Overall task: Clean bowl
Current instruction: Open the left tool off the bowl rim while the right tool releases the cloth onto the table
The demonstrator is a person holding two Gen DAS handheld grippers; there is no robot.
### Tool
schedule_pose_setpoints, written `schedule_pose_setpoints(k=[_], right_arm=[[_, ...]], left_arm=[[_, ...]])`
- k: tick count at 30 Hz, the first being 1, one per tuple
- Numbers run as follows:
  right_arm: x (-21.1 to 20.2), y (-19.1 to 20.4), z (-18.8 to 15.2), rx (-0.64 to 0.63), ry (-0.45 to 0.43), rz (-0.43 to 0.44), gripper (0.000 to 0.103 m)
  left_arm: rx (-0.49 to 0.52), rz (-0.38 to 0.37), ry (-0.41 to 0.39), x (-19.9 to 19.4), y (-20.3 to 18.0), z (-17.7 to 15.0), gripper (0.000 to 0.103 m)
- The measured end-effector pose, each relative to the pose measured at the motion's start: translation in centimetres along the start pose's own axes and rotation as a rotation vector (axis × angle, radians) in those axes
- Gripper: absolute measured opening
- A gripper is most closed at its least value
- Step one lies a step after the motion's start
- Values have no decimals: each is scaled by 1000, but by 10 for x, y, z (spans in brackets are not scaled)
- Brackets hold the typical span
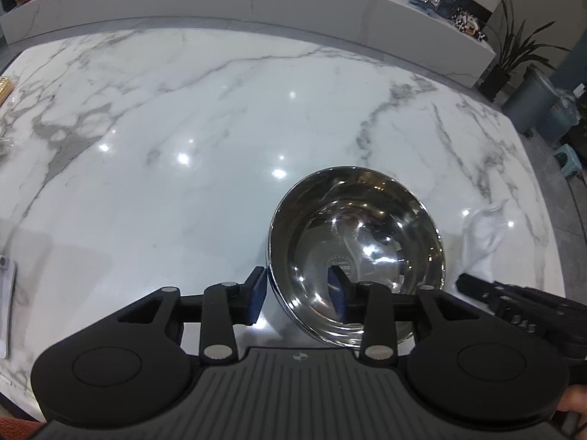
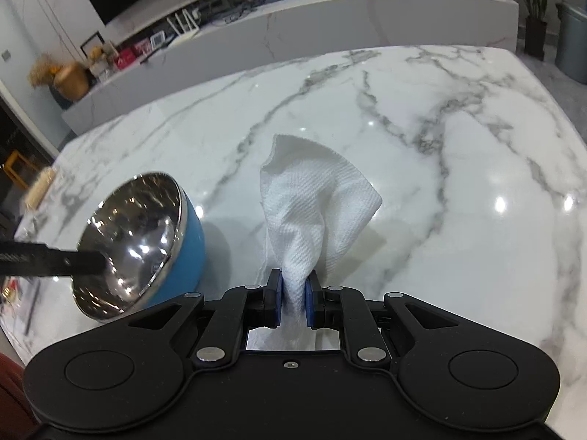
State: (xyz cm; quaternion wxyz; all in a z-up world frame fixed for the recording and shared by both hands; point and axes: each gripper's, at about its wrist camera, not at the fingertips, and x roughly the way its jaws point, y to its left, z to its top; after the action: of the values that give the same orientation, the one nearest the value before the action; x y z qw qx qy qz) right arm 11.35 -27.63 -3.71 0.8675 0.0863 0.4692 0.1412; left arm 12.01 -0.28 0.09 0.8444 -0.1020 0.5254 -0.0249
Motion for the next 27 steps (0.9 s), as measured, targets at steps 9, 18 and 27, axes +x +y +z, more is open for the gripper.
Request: schedule_pose_setpoints(k=[9,18,27], right_arm=[[12,11,-6,-88,16,-63,13],[10,16,-8,-97,-18,-47,39],[-44,38,-22,-110,-251,-106,43]], left_arm=[[4,-136,-59,-19,8,2,57],[28,-200,-175,-44,12,0,72],[73,-231,-269,-63,29,-18,73]])
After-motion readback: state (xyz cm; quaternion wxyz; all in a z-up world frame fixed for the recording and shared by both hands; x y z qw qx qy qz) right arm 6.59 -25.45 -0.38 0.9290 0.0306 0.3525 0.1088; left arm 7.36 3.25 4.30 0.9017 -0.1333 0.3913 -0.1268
